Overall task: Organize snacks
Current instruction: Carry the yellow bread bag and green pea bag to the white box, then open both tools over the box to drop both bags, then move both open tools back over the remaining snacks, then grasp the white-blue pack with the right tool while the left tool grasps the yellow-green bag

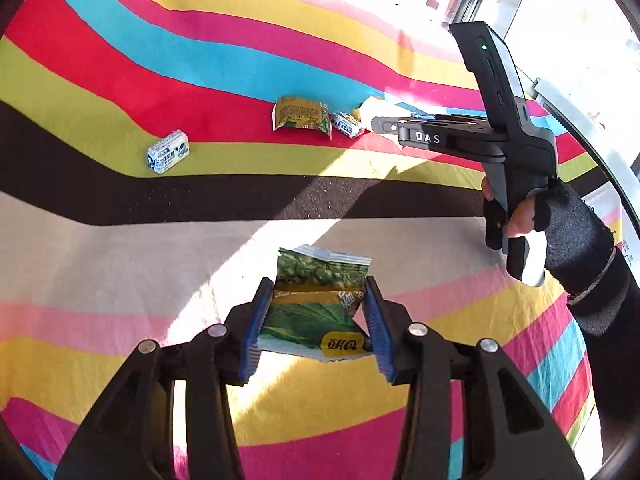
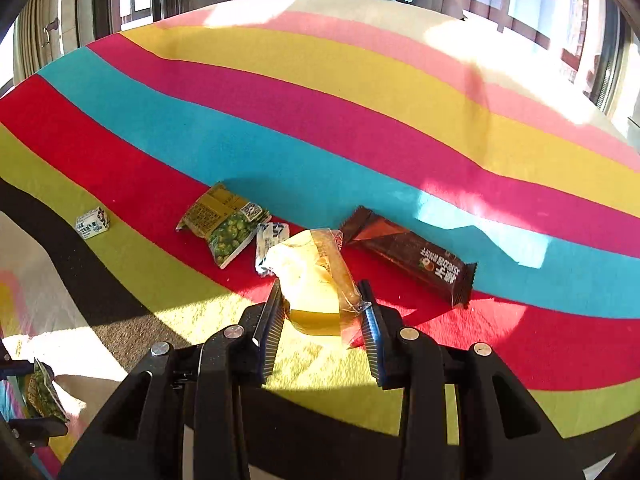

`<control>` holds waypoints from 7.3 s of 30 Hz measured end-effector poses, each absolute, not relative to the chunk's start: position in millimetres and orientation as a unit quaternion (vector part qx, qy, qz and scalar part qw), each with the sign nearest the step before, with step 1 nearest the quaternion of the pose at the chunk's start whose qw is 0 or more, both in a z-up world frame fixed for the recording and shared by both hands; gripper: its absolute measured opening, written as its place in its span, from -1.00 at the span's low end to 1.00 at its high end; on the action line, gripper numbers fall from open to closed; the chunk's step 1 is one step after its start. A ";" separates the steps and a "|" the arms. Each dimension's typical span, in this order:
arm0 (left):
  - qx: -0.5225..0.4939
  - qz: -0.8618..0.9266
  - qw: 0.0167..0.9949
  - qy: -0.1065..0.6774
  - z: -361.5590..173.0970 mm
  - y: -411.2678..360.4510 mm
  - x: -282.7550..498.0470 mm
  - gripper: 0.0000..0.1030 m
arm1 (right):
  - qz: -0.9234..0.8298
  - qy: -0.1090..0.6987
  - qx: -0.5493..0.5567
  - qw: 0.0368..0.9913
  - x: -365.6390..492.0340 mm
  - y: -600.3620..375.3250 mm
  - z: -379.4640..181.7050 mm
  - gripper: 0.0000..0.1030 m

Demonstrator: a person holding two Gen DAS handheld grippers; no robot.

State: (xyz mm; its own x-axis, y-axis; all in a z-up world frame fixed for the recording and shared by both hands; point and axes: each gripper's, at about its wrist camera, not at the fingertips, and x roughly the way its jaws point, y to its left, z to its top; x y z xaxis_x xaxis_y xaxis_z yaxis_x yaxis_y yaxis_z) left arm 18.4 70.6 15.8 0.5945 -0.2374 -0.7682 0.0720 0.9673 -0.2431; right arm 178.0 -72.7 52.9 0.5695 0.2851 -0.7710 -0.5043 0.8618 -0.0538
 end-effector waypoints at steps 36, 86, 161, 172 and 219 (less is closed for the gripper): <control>-0.084 -0.050 0.901 0.423 13.8 86.2 -48.0 -0.11 | 0.152 0.365 0.074 0.916 -54.2 -155.0 50.0 -0.32; -0.023 -0.307 0.896 0.321 108.6 -90.0 -233.7 -0.14 | 0.085 0.202 0.001 0.976 -335.2 -290.8 162.7 -0.32; -0.059 -0.073 0.927 0.364 37.3 89.2 -69.0 0.95 | 0.129 0.371 -0.087 0.916 -143.7 -181.4 55.3 0.69; -0.169 -0.073 0.906 0.383 22.3 130.5 -60.1 0.95 | 0.195 0.394 -0.125 0.889 24.9 -78.5 37.5 0.50; -0.051 -0.002 0.892 0.449 17.1 79.9 207.1 0.95 | 0.200 0.440 -0.058 0.873 177.2 -72.2 27.4 -0.61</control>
State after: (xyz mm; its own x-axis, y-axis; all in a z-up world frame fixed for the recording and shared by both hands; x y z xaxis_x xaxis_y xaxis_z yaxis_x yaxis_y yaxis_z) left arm 207.1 79.9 17.1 0.5975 -0.0491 -0.8004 -0.0423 0.9948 -0.0926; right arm 177.2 -72.2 27.4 0.5327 0.2985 -0.7919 -0.4006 0.9132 0.0747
